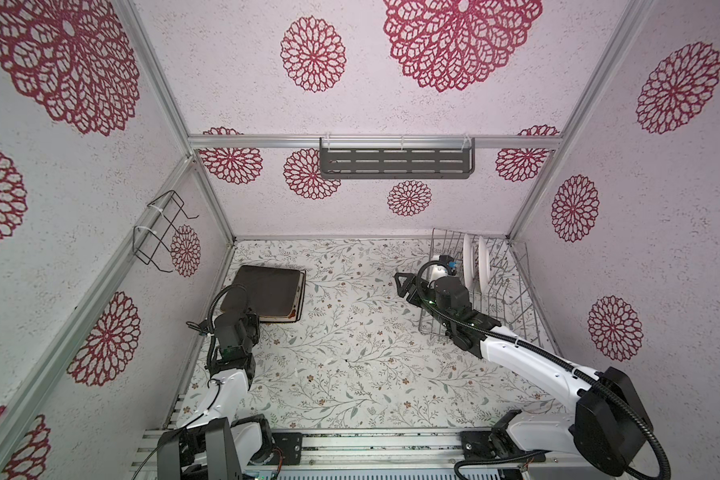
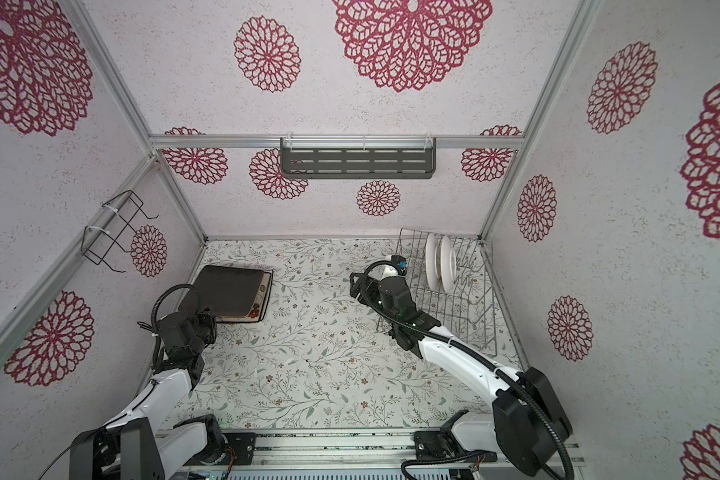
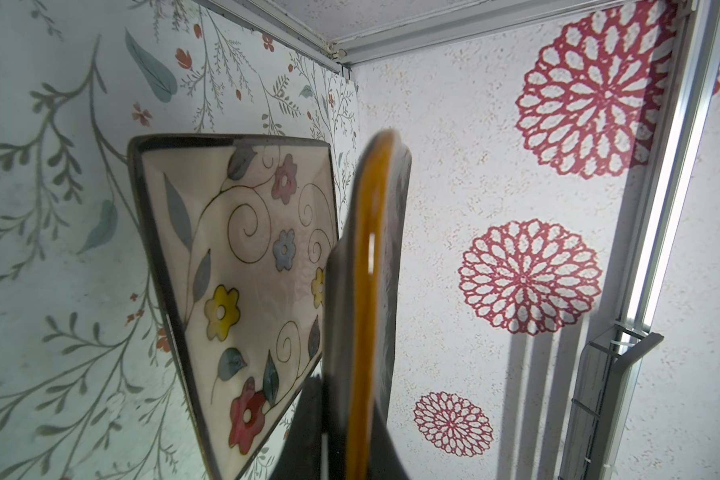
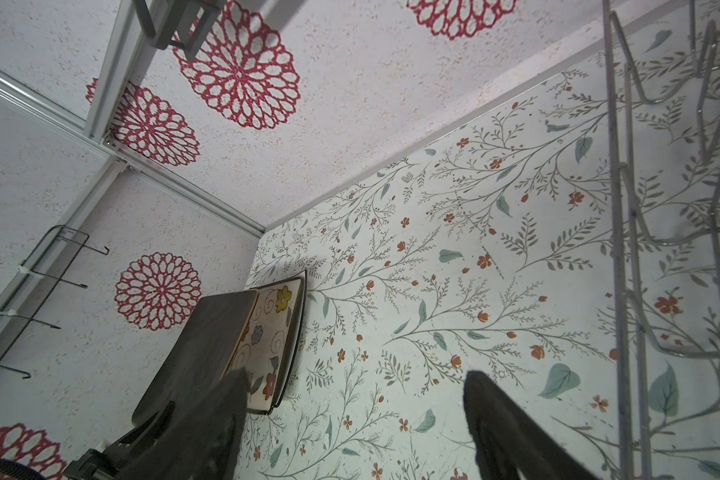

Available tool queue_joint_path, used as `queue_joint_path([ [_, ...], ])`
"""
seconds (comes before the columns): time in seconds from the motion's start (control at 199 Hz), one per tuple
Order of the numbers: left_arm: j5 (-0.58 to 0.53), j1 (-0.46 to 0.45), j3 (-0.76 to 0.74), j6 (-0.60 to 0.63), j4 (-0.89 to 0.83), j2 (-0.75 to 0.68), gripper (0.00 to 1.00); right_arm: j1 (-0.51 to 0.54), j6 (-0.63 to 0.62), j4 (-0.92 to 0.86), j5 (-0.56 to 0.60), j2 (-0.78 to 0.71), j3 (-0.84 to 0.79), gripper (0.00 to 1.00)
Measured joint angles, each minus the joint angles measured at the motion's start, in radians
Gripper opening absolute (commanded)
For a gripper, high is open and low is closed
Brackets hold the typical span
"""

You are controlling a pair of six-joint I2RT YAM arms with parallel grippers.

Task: Unload the plates from the dish rack
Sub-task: 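Lower the dark plate onto the flowered plate with the left gripper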

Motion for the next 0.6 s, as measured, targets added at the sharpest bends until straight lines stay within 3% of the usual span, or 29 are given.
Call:
queue_joint_path([
  [0.603,0.035,0.049,-0.042,0.039,0.012,0.05,0.0,0.016,0.008,-0.013,-0.01,0.019,0.02,0.84],
])
